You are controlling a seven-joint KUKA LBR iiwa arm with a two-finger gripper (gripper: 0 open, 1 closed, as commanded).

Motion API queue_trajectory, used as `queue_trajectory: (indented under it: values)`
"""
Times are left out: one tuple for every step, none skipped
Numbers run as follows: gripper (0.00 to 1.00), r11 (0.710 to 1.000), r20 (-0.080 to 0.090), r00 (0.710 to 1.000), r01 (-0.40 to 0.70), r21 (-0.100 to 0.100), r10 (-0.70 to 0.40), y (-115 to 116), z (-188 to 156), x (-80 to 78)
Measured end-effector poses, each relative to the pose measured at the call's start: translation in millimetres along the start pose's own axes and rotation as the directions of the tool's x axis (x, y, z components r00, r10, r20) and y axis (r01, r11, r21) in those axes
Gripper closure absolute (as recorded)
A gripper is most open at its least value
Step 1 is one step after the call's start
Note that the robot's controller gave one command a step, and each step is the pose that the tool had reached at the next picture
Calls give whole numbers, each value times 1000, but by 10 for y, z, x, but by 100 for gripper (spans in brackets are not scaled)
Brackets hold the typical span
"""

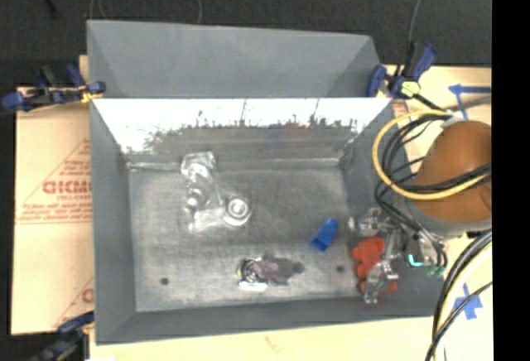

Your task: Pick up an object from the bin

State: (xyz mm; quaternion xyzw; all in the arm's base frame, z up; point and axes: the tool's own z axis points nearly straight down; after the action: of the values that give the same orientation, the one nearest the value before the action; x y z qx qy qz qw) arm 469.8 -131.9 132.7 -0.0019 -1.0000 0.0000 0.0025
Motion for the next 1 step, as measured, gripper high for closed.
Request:
queue_trajectory:
  values:
    - [0,998,12,998,63,0,-63,413,364,-740]
